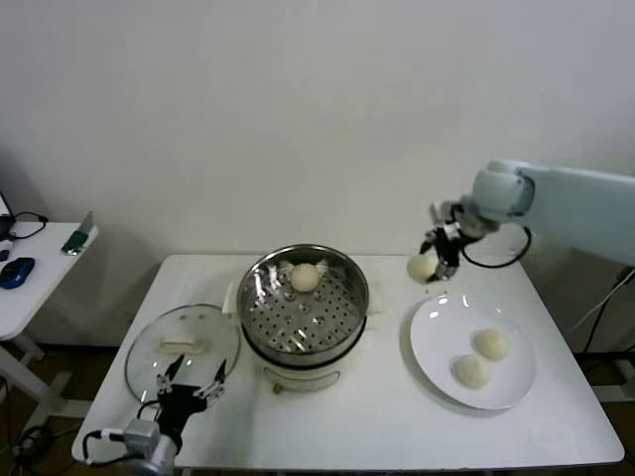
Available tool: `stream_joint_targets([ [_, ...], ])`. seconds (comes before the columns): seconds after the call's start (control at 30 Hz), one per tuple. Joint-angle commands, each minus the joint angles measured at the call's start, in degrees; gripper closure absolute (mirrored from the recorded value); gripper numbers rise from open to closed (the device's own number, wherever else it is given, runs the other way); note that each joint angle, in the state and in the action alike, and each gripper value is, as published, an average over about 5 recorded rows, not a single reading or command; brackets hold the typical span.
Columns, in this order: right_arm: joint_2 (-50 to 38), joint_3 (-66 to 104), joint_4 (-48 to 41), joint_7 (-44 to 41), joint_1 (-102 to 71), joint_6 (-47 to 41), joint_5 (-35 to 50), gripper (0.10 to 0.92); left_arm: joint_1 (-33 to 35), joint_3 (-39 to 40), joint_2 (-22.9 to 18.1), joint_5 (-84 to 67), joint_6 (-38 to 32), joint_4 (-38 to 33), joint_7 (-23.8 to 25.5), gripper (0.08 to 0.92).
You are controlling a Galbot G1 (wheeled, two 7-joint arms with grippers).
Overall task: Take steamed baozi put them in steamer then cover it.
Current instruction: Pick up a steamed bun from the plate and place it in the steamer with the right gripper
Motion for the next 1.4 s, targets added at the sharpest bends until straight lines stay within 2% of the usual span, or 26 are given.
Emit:
stream_joint_targets([
  [0.03,17.61,3.09,5.48,7.34,7.04,-7.87,17.7,0.347,-0.2,-0.28,-0.11,-0.41,0.26,-0.5,0.03,0.177],
  [0.2,25.73,5.53,1.86,11.04,0.23,-10.67,19.36,0.347,-0.26,-0.66,-0.25,-0.49,0.39,-0.84,0.02,0.177],
  [0.47,33.34,6.35,-5.07,14.12,-7.6,-12.65,17.74,0.347,-0.04,-0.99,-0.26,-0.5,0.35,-1.03,0.02,0.177],
  [0.93,37.29,6.23,-12.01,15.82,-15.58,-13.61,12.4,0.347,0.65,-0.96,-0.18,-0.33,0.09,-1.37,0.0,0.177],
  [1.4,38.07,6.23,-14.3,16.38,-17.89,-13.77,10.7,0.346,0.91,-0.82,-0.25,-0.18,0.04,-1.57,0.01,0.177],
])
